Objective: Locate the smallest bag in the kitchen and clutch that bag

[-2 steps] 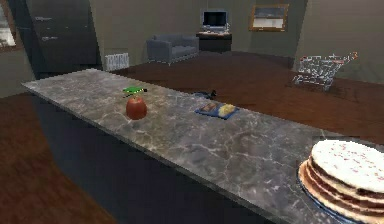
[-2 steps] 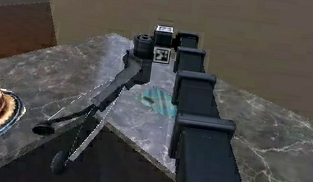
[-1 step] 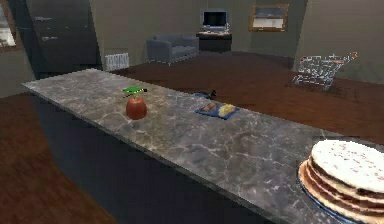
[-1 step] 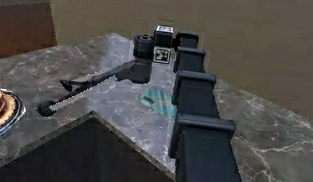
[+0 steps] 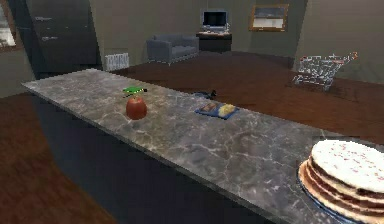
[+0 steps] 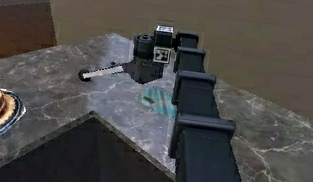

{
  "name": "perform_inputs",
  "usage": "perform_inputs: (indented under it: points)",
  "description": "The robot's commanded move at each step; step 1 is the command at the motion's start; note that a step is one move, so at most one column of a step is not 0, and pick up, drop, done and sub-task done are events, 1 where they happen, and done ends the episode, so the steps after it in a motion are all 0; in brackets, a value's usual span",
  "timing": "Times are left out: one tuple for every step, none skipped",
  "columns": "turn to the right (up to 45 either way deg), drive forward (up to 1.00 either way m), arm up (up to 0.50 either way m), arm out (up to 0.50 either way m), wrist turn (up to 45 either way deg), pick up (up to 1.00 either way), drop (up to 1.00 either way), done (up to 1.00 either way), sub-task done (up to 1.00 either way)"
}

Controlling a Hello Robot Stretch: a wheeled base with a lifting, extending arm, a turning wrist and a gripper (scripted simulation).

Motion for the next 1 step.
perform_inputs:
  points:
    - [0.0, 0.0, 0.0, 0.0, 45.0, 0.0, 0.0, 0.0, 0.0]
